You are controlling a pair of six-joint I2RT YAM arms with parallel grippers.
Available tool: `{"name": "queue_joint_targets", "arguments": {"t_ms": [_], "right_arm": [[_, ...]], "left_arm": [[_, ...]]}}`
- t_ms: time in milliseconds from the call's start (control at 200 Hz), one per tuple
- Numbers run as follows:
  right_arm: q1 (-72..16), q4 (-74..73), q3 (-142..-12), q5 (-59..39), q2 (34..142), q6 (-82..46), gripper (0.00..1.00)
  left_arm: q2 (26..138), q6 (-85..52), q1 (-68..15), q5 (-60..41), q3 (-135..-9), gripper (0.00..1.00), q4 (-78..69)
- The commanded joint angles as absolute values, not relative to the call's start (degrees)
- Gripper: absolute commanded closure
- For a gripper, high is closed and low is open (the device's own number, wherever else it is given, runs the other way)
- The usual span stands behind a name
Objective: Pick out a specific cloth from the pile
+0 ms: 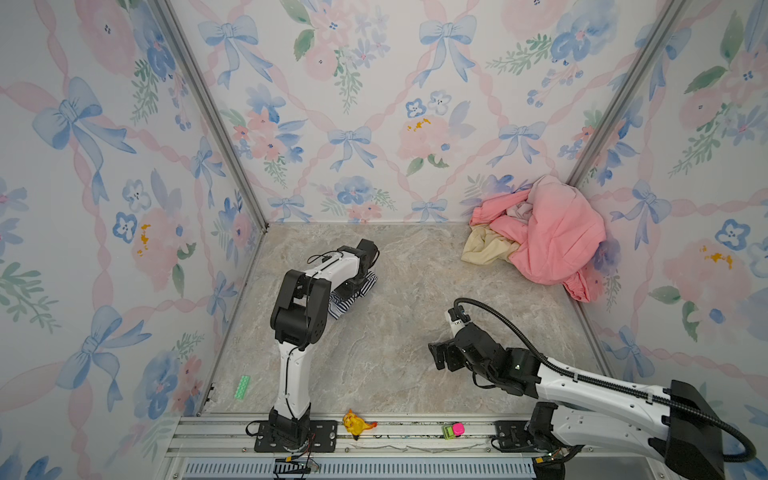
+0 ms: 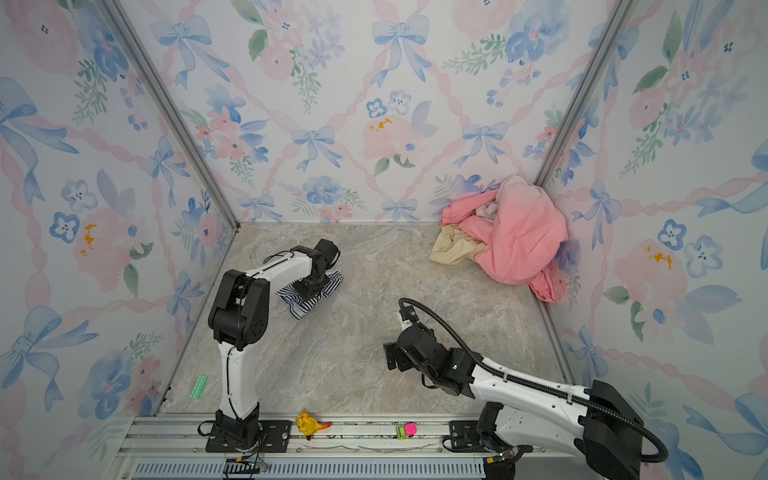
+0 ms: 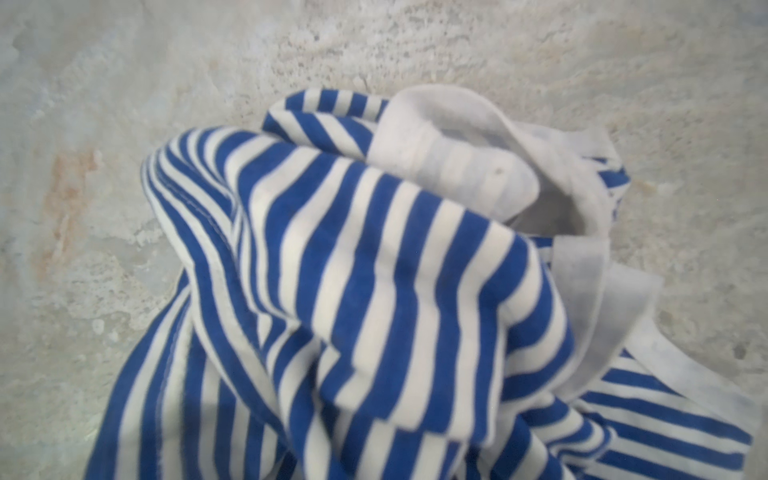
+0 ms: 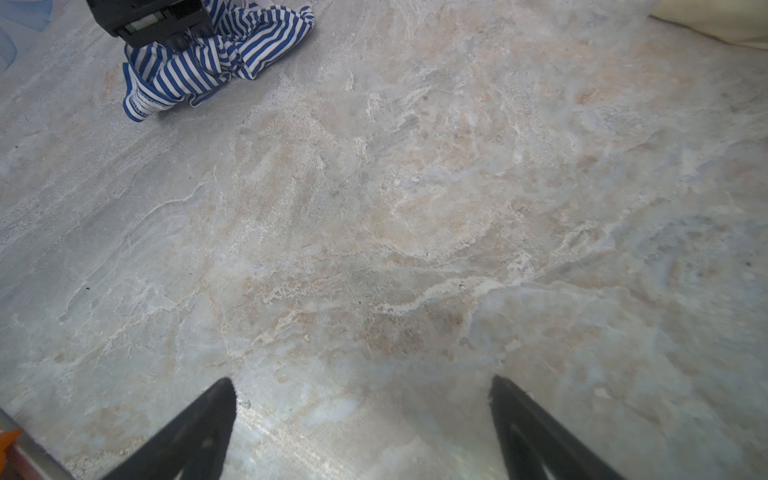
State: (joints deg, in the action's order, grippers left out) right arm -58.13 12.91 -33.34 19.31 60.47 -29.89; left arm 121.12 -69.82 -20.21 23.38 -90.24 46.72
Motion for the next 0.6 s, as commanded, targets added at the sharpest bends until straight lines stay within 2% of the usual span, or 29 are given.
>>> {"name": "queue_joint_targets", "arguments": {"t_ms": [0,275,410,595], "right_arm": [[-58.18,14.93,-32.99,20.11,58.73,-30.67,0.03],[-58.21,13.76,-33.20,19.98,59.70,-31.26,0.03],[-58.79,13.34,-33.74,19.58,61.31,-31.28,0.03],[-59.24,13.62,-34.57,19.69,61.97,-31.28,0.03]], "left_arm": [[120.11,-60.28,-19.49,26.38,-92.36,1.00,45.26],[111.43,-39.63,-16.90,37.43,-103.83,1.00,45.08],[114.64,-27.96,-14.66,42.39,-109.38,1.00,45.03],[123.49,-12.41,-13.35,59.32,-117.25,1.00,44.47]]}}
